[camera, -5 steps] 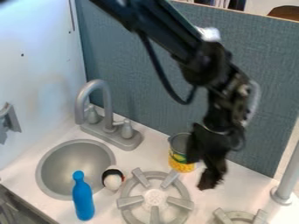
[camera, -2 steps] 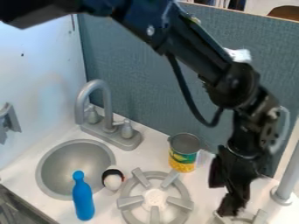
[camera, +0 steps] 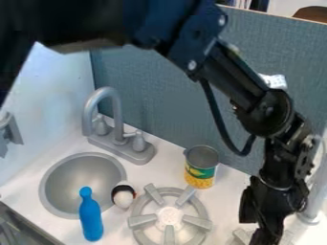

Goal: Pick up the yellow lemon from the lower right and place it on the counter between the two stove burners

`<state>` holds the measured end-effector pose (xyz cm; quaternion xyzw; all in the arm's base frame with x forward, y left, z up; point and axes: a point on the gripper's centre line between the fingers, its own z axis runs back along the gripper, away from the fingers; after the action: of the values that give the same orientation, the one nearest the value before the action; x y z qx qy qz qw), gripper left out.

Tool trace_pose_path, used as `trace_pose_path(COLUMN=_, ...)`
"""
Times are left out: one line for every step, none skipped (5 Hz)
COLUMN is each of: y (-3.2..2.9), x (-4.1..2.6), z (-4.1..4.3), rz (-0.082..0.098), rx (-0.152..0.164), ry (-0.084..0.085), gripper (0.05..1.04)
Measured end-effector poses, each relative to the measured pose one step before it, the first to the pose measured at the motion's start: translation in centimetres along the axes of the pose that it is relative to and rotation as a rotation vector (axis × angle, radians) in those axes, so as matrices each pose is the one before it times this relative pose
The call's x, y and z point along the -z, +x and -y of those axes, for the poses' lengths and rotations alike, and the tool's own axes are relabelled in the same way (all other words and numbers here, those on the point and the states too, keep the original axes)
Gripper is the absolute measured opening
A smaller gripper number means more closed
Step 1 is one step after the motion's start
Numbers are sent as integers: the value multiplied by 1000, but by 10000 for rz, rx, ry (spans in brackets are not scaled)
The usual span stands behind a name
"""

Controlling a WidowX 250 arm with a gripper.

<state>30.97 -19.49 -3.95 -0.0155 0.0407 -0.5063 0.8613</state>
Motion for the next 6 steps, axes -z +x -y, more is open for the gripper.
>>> trace_pose_path(y=222, x=1633, z=288, rz=-387, rx=14, ry=411, gripper=1000)
trace_pose_path(y=630, x=164, z=323, rz=-84, rx=122, ry=259, gripper=1000)
trace_pose_path(y=116, x=333, z=270, rz=-111, rx=78, ry=-45, gripper=1000)
trace_pose_path(y=401, x=1088, z=246, rz=-218, rx=84, ry=-65, gripper=1000)
trace_pose_path(y=472, x=490, z=22, rz=-28, rx=80, ry=-120, gripper=1000)
trace_pose_path(y=408, x=598, z=-252, rz=-41, rx=-62, ry=-22, gripper=1000)
